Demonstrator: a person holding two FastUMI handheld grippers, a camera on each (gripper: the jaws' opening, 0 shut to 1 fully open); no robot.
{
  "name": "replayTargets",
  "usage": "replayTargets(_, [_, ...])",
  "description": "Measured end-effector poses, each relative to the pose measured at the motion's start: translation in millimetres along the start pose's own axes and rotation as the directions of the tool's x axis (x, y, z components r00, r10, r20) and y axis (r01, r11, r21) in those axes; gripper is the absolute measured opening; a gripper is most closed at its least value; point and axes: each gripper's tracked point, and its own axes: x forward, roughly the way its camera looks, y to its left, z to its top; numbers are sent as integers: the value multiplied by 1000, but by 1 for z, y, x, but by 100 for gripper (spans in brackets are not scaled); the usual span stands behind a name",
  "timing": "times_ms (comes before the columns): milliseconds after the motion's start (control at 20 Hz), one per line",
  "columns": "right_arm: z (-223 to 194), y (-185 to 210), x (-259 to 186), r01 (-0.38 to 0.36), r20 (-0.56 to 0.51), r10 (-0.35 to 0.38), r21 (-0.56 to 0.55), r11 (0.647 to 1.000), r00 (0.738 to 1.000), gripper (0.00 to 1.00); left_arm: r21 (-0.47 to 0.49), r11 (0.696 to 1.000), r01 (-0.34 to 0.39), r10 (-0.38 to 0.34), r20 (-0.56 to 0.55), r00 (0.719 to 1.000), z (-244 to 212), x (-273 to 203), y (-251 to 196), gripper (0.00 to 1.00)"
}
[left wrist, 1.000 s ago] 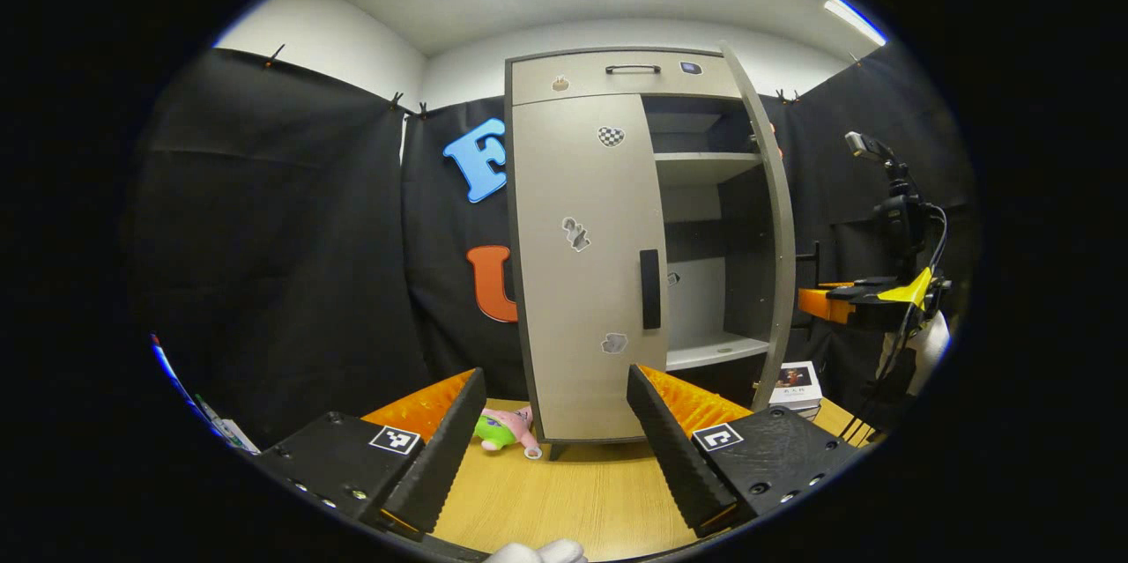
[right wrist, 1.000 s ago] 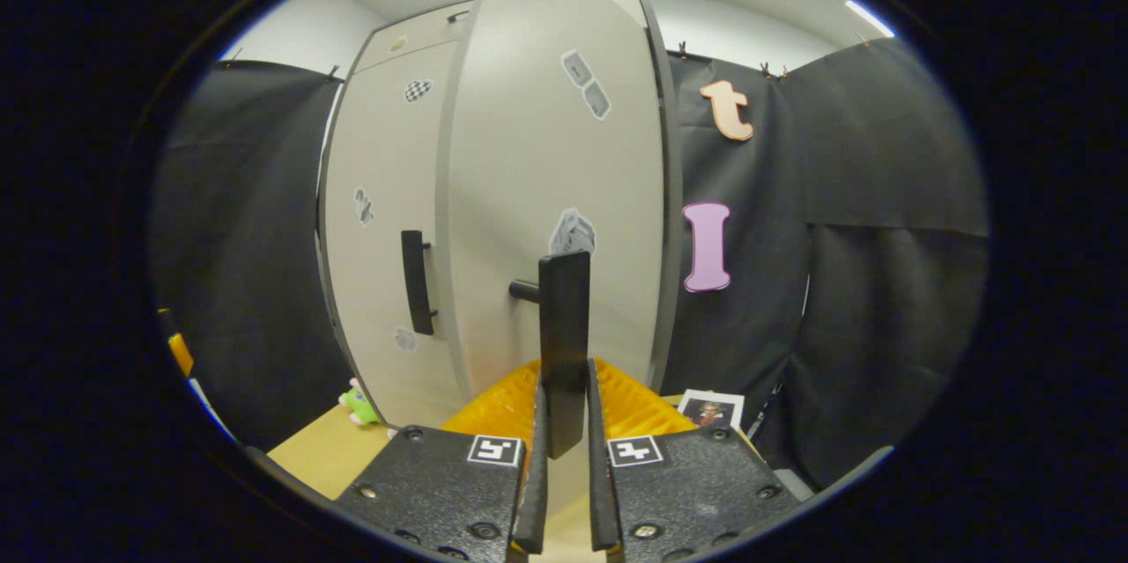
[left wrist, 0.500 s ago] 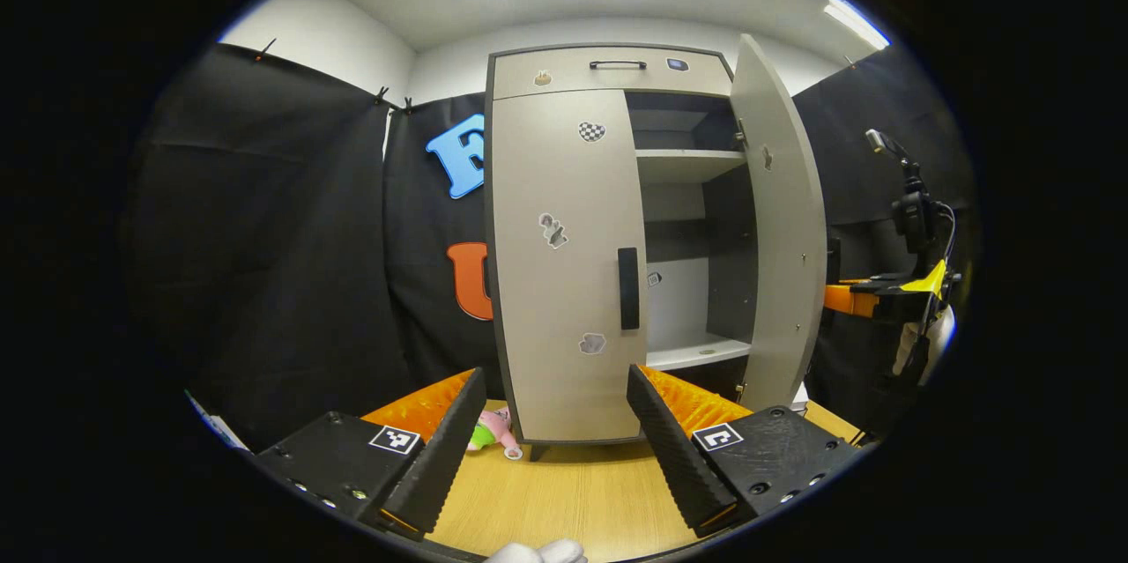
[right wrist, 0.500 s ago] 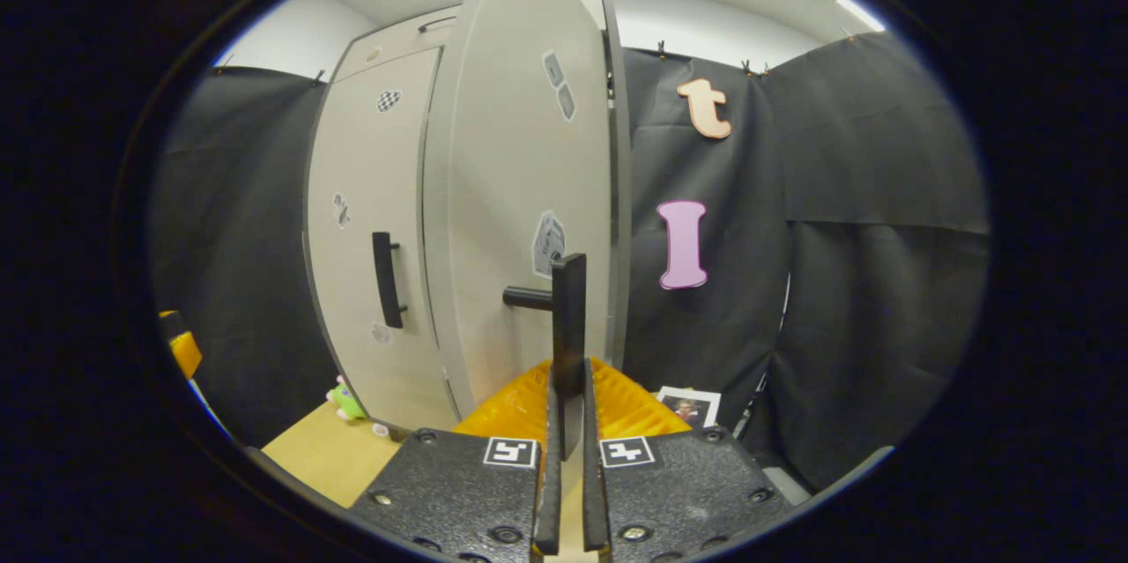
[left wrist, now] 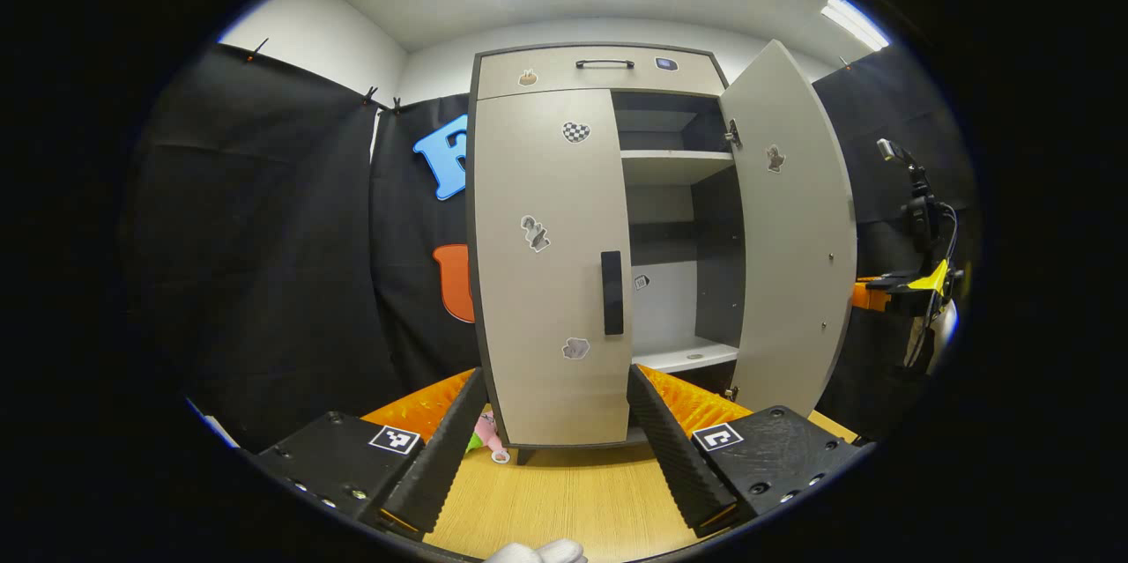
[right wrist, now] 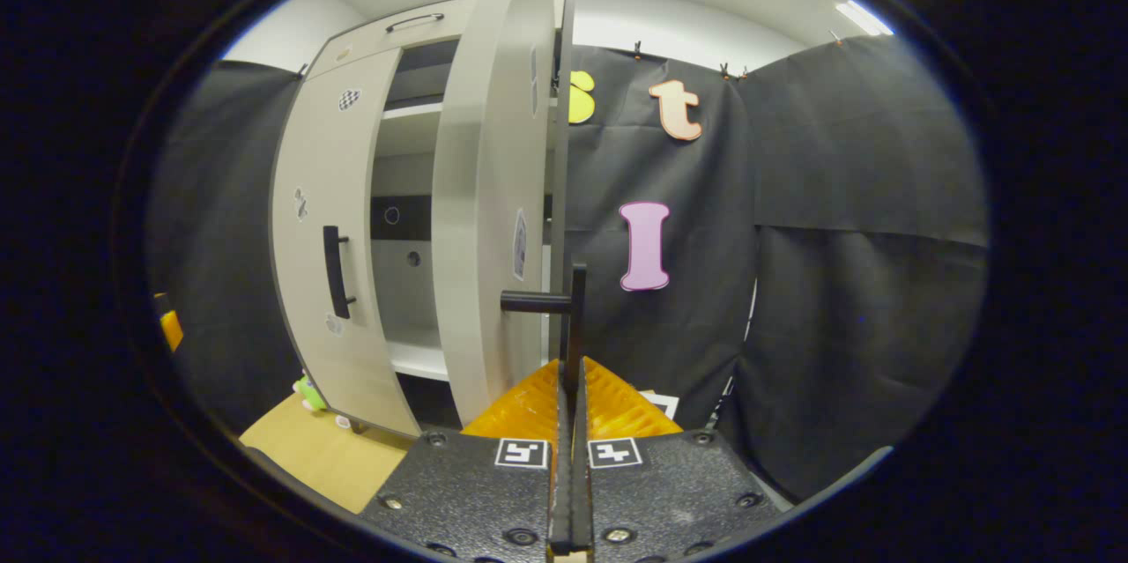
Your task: Open the right door of the double-door shoe cabinet with the right hand, and open the left door with the left hand.
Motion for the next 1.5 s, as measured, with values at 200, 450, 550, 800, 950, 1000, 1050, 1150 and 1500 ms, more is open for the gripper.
replayTargets(200, [-2,-5,1,-30,-7,30,30,999,1000,4,-1,1000,19,-19,0,1000,-1,1,-2,96])
replayTargets(450, [-3,-6,1,-29,-8,29,30,999,1000,4,0,999,42,-42,4,999,-3,3,-4,96])
replayTargets(550, [-4,-7,-1,-22,-11,23,39,999,1000,4,2,999,49,-49,5,999,-3,4,-5,96])
replayTargets(800, [13,-16,-26,26,24,-26,18,1000,999,13,-2,999,51,-51,1,999,-4,5,-5,96])
replayTargets(950, [29,-16,-50,72,64,-69,-43,996,996,35,1,999,44,-44,-2,999,-4,7,-1,96])
replayTargets(1000, [34,-10,-58,73,72,-70,-46,996,995,43,8,999,36,-36,-2,999,-5,8,2,96])
replayTargets(1050, [34,-8,-65,85,72,-82,-42,996,994,61,13,1000,28,-27,-6,1000,-6,9,5,96])
replayTargets(1150, [30,13,-77,51,66,-50,-12,999,997,76,7,1000,22,-22,-9,1000,-6,11,7,96])
replayTargets(1500, [-12,89,-99,-49,20,49,-3,999,999,90,-2,999,43,-43,-19,999,-14,40,6,96])
